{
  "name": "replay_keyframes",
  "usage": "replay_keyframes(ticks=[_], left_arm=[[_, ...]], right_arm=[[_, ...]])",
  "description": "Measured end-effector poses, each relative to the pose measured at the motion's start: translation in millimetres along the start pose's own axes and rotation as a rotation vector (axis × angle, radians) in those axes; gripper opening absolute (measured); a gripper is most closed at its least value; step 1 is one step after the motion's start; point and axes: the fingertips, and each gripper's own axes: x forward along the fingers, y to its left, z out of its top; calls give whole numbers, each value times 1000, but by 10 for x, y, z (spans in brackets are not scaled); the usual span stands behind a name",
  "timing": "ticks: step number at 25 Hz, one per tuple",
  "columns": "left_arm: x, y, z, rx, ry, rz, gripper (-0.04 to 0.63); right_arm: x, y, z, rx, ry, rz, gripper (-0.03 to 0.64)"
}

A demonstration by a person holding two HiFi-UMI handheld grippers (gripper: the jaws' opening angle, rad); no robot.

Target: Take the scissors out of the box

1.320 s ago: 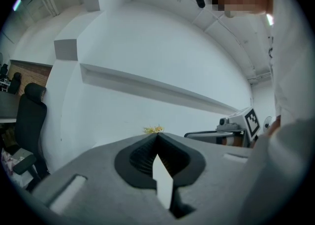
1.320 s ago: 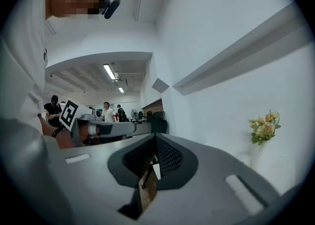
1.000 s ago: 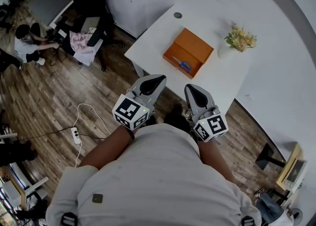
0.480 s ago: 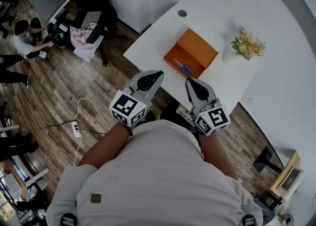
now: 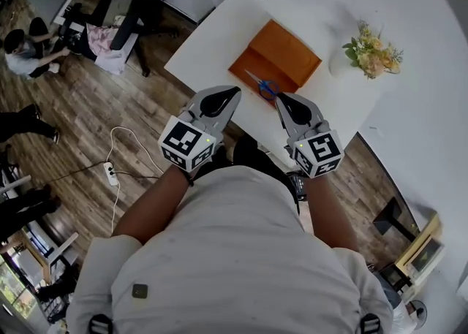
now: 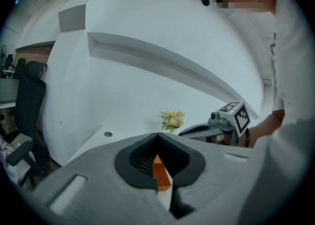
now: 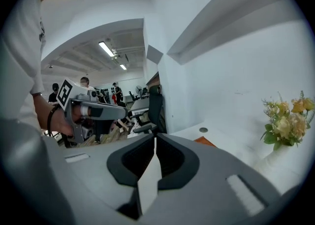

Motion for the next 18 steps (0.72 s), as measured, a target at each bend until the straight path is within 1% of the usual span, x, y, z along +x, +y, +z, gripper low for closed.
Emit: replay_keyframes(ticks=[7, 11, 15, 18], left_arm=[[441, 125, -336, -17, 91, -15, 5], [639, 242, -534, -26, 135, -15, 5], [772, 319, -740, -46, 176, -13, 5], [851, 406, -872, -56, 200, -5, 5]], right_arm=[[305, -344, -501, -26, 181, 51, 61], [520, -517, -827, -35, 302, 78, 84], [717, -621, -1228, -61, 447, 109, 104], [861, -703, -1490, -74, 538, 125, 106]])
